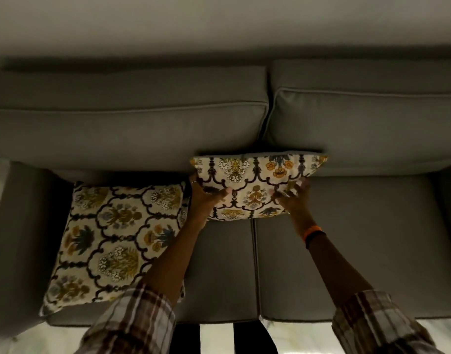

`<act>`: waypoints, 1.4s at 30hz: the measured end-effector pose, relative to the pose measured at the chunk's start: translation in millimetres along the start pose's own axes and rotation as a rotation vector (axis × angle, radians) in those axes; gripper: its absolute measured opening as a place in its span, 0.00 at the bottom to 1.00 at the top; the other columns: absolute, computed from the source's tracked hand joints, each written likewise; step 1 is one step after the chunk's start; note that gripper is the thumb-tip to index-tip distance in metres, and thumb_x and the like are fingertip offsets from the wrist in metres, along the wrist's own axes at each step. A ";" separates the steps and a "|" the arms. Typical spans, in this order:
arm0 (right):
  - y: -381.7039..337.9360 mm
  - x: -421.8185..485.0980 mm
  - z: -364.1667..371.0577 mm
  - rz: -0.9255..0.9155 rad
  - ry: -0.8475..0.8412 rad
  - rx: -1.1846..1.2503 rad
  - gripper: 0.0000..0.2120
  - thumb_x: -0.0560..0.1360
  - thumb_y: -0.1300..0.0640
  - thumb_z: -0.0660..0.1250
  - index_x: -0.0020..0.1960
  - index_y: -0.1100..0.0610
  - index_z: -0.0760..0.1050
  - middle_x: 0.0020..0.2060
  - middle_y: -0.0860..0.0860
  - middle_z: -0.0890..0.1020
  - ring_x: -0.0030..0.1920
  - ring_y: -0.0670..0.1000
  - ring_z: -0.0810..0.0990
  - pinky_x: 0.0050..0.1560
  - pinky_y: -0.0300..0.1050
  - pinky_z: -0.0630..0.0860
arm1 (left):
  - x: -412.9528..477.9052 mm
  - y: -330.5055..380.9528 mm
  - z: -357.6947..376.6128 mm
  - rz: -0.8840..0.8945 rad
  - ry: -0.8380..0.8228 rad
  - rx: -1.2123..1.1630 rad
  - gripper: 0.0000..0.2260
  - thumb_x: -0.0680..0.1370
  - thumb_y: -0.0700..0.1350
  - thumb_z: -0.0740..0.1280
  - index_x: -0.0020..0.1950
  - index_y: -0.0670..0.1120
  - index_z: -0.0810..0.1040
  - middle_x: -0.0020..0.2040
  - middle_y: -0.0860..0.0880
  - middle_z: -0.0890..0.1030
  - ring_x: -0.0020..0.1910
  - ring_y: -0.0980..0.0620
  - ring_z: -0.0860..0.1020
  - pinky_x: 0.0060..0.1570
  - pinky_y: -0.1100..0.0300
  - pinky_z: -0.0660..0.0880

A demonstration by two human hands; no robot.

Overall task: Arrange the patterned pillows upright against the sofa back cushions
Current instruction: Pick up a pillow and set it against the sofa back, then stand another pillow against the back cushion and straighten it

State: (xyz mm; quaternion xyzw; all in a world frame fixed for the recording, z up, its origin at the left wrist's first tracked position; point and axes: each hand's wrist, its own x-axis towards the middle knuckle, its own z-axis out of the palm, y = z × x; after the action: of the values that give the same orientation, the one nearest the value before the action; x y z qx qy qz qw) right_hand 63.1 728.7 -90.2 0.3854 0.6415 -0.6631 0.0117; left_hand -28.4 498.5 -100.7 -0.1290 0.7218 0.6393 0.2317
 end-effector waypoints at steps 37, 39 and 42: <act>104.6 -102.3 315.9 0.402 -0.257 -0.137 0.25 0.82 0.47 0.68 0.73 0.61 0.76 0.53 0.60 0.85 0.42 0.52 0.83 0.37 0.42 0.80 | -2.2 -107.5 -346.7 -0.197 0.479 0.790 0.44 0.76 0.68 0.68 0.83 0.46 0.58 0.83 0.38 0.60 0.82 0.33 0.61 0.79 0.32 0.58; 114.4 -95.9 336.0 0.349 -0.225 -0.110 0.21 0.80 0.45 0.71 0.68 0.56 0.80 0.43 0.54 0.85 0.31 0.47 0.80 0.24 0.37 0.74 | 3.0 -116.8 -376.8 -0.397 0.491 0.553 0.48 0.74 0.74 0.63 0.85 0.50 0.50 0.83 0.38 0.62 0.80 0.32 0.64 0.78 0.31 0.61; 112.8 -94.2 354.3 0.301 -0.143 -0.052 0.26 0.77 0.42 0.74 0.71 0.50 0.78 0.46 0.47 0.86 0.32 0.41 0.83 0.27 0.40 0.76 | 4.5 -120.6 -396.9 -0.518 0.479 0.369 0.47 0.75 0.76 0.58 0.85 0.49 0.53 0.80 0.37 0.68 0.77 0.33 0.69 0.77 0.33 0.65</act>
State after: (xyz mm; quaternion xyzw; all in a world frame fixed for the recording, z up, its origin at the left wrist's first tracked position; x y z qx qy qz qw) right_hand 11.1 359.0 -178.1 0.4285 0.5909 -0.6629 0.1667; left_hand -41.4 91.1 -177.1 -0.4085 0.8015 0.3713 0.2299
